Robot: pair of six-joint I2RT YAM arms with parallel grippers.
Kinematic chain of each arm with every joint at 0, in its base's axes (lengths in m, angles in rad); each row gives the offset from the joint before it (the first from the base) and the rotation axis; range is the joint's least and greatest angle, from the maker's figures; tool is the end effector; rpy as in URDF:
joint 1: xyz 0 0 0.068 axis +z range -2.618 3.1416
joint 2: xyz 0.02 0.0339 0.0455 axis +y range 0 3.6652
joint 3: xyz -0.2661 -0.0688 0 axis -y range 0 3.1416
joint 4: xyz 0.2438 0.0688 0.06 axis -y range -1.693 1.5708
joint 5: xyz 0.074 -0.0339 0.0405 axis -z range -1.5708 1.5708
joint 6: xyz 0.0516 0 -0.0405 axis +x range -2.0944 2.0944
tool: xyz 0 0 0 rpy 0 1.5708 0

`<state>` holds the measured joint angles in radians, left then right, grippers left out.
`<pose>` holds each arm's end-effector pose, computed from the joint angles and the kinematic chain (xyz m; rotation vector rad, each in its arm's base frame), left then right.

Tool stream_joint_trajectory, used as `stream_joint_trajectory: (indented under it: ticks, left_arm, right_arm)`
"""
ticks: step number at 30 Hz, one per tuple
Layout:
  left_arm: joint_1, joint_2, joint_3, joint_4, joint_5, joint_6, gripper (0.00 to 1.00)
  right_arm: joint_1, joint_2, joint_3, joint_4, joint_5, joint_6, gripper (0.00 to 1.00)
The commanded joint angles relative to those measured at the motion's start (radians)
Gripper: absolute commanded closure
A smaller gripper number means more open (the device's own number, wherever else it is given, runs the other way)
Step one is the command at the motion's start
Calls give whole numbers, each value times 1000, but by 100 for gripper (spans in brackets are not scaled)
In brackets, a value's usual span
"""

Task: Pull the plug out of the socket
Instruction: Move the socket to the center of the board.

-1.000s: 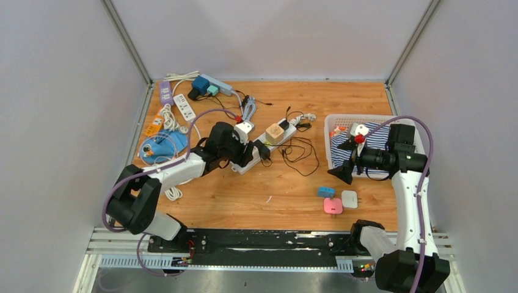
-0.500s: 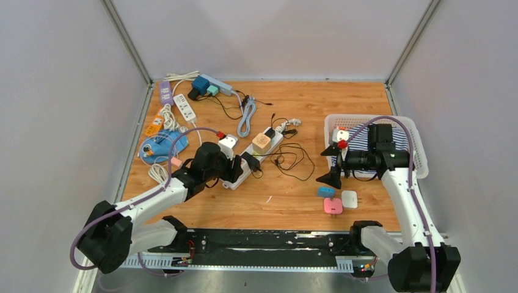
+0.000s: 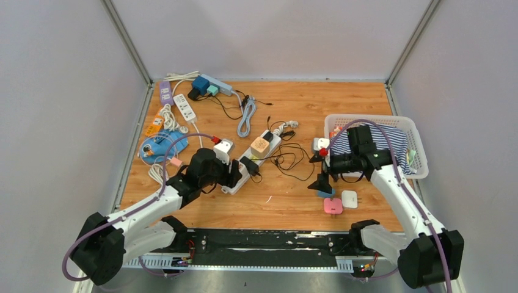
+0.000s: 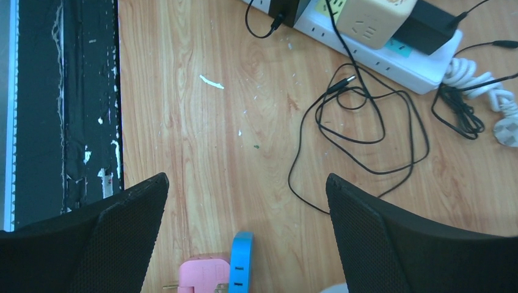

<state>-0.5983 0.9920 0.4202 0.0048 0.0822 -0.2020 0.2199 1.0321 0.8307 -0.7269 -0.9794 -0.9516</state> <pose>0.1775 -0.1261 0.1874 0.4789 2.1343 -0.5503 0.1819 0.0845 0.2697 -1.4705 1.5432 0.7948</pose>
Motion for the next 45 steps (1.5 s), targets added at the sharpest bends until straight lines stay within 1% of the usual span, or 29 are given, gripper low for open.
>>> stream_joint_trajectory:
  ticks: [1,3,11,13,15,18,19,22,25,30,38,45]
  left_arm:
    - [-11,-89,-21,-20,34,-40,25]
    - [-11,-118,-31,-18,41,-38,21]
    - [-11,-243,-69,-20,74,-47,17]
    - [-12,-296,-78,-20,69,-52,16]
    - [-12,-355,-89,-22,56,-57,14]
    - [-12,-458,-116,-22,17,-77,2]
    - [-12,-492,-126,-21,7,-87,0]
    - [-11,-588,-159,-20,-32,-126,0]
    - [-11,-634,-184,-16,-53,-146,0]
    - [-11,-605,-189,-11,-26,-141,0]
    - [-11,-473,-178,-9,-31,-140,0]
    - [-11,-330,-134,-9,-5,-124,0]
  right_arm:
    - [99,45,-30,42,118,-18,0]
    - [134,66,-38,55,152,-27,0]
    - [229,157,-42,106,277,-24,1]
    - [251,190,-42,142,331,11,3]
    - [274,232,-28,187,418,61,5]
    - [302,307,15,214,524,140,11]
    - [309,330,28,219,549,156,13]
    - [324,380,47,232,582,189,16]
    - [329,406,53,235,580,205,17]
    - [331,442,61,231,582,218,17]
    - [331,432,89,161,520,189,17]
    - [330,416,99,129,486,165,17]
